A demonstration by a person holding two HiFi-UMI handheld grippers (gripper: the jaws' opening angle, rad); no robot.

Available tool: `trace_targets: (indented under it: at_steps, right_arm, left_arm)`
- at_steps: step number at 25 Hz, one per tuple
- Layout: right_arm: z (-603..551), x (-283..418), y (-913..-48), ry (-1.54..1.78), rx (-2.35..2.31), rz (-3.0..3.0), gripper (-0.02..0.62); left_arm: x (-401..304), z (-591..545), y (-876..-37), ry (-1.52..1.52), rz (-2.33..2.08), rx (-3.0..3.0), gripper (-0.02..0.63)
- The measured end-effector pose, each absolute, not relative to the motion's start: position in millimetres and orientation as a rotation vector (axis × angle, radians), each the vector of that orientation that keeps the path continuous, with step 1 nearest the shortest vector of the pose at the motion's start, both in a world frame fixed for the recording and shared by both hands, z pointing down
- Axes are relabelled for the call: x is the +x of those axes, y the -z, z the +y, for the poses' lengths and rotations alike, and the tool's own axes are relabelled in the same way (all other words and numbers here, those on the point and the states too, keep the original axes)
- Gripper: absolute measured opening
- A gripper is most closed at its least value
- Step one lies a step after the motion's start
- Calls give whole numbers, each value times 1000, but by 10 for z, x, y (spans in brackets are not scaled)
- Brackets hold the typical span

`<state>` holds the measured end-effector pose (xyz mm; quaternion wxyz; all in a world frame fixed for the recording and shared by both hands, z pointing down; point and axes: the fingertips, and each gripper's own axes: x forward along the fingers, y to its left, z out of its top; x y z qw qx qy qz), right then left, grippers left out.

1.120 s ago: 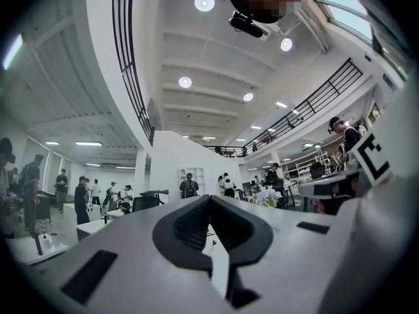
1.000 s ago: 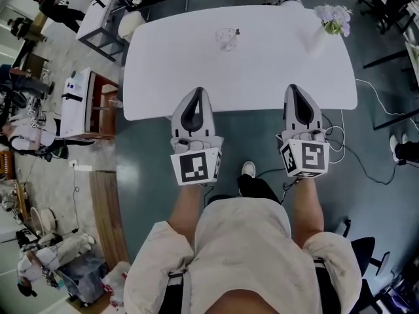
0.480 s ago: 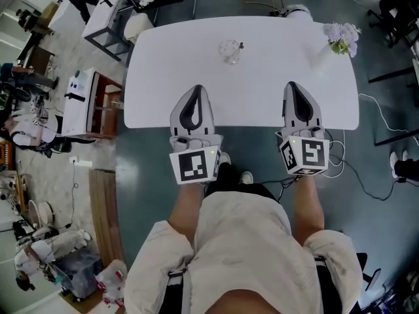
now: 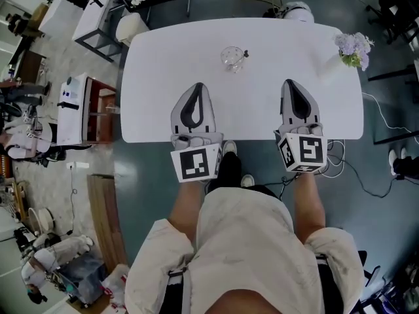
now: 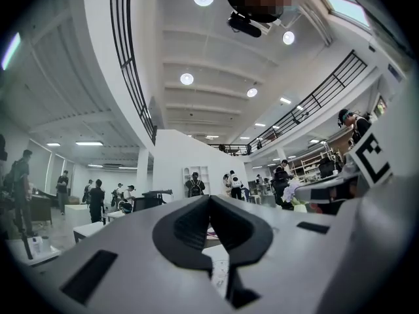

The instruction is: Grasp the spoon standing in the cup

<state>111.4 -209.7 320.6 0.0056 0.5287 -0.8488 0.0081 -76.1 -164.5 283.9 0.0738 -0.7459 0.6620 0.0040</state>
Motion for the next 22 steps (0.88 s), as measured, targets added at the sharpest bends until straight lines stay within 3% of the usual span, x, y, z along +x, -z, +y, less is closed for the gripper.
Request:
trace_targets:
  at_steps: [22]
  right_arm:
    - [-3631,292,-4554,-263,1607,-2425,0]
  left_arm:
    - [-1270,-3302,-4052,65,1947,-2509,5]
